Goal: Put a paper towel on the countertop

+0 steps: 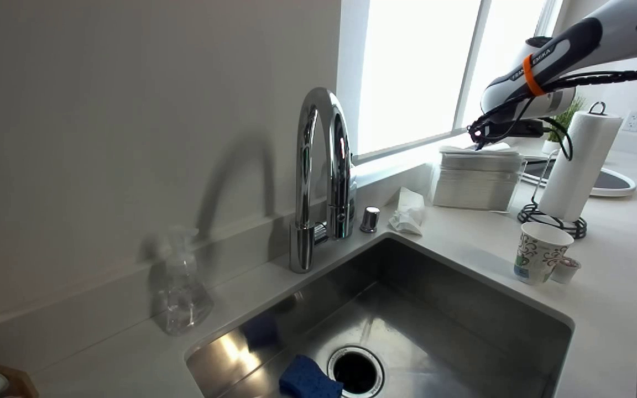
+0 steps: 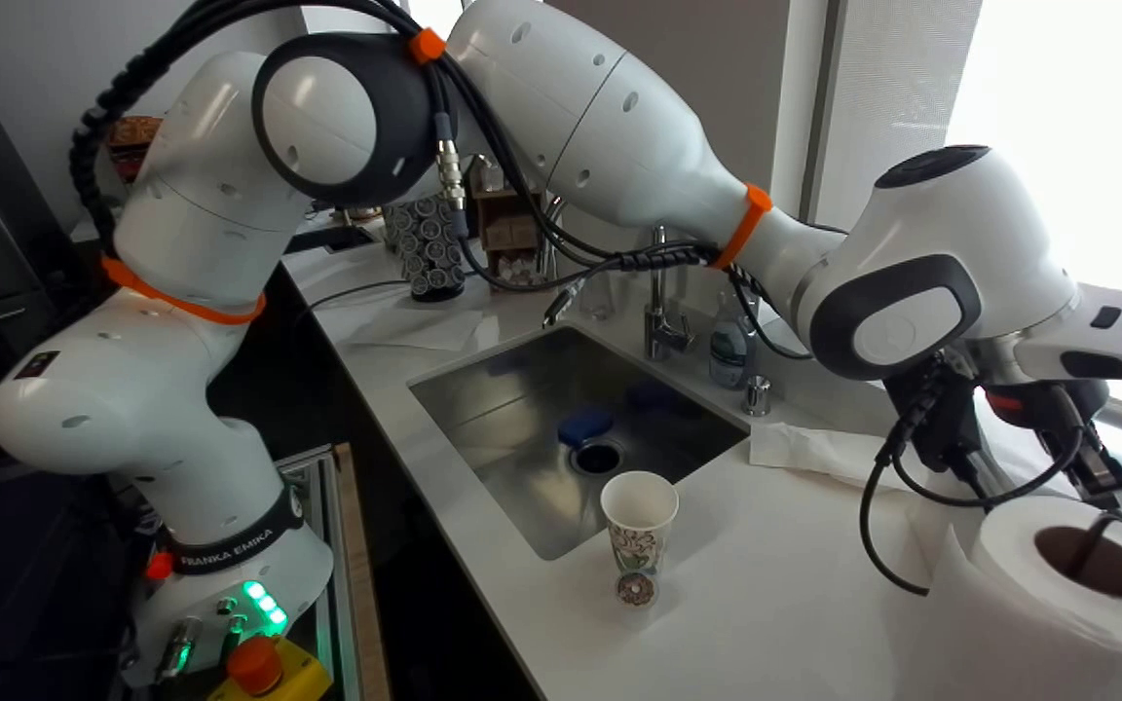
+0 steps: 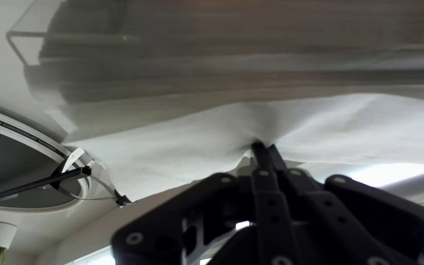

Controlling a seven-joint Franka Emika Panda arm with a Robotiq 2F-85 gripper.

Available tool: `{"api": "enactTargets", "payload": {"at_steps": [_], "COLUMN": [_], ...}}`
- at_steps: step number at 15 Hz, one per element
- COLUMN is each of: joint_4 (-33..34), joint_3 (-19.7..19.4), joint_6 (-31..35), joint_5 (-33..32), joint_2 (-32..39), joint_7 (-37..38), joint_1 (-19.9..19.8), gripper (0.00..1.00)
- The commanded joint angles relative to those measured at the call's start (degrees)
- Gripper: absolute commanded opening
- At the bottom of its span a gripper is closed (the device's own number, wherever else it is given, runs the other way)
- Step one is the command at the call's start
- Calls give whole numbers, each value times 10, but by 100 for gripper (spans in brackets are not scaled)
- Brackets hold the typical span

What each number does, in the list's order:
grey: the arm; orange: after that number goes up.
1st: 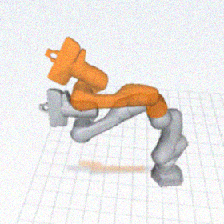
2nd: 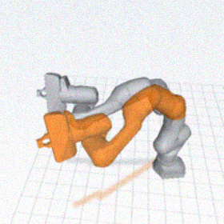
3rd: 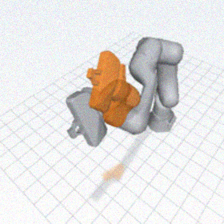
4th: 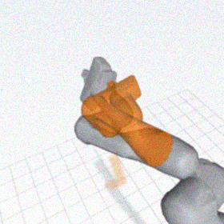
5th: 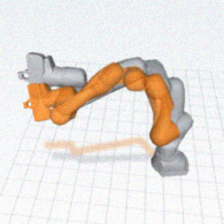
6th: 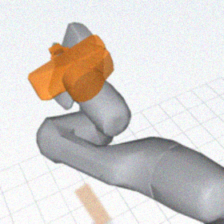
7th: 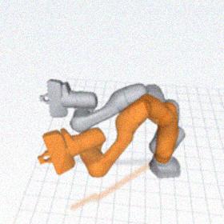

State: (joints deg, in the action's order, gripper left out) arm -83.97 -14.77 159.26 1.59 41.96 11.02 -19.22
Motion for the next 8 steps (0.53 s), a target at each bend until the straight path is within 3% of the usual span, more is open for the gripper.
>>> {"api": "enactTargets", "payload": {"at_steps": [1,8], "joint_4": [11,-7], "joint_3": [1,-21], "joint_6": [-20,-9], "joint_5": [10,0], "joint_2": [5,-32], "joint_7": [-4,9], "joint_1": [1,19], "gripper": [0,0]}}
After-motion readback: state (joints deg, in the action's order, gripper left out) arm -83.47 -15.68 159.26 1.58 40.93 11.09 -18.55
